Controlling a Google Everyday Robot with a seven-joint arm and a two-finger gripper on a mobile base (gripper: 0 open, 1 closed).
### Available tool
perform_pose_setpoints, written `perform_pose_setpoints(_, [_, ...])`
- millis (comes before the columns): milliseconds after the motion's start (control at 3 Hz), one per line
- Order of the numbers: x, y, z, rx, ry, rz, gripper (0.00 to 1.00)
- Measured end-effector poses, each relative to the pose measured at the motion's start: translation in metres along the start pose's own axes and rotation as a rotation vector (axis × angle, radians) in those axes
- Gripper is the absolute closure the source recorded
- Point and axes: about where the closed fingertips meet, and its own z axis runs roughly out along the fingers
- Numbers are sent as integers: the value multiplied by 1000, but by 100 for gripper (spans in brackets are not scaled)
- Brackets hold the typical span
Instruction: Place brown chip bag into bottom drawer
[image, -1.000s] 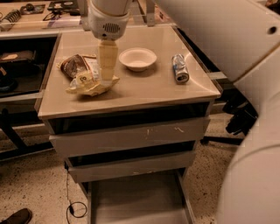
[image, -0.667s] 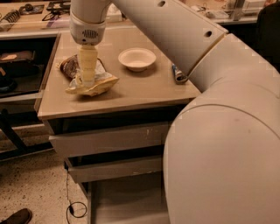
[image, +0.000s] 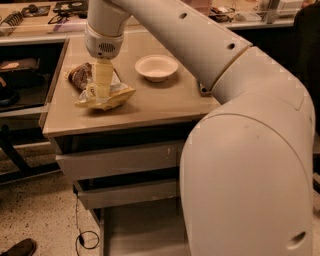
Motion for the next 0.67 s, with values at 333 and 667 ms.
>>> perform_pose_setpoints(333, [12,-12,24,-11,-20,11,0])
perform_pose_setpoints(667, [22,-19,45,-25,-43,25,0])
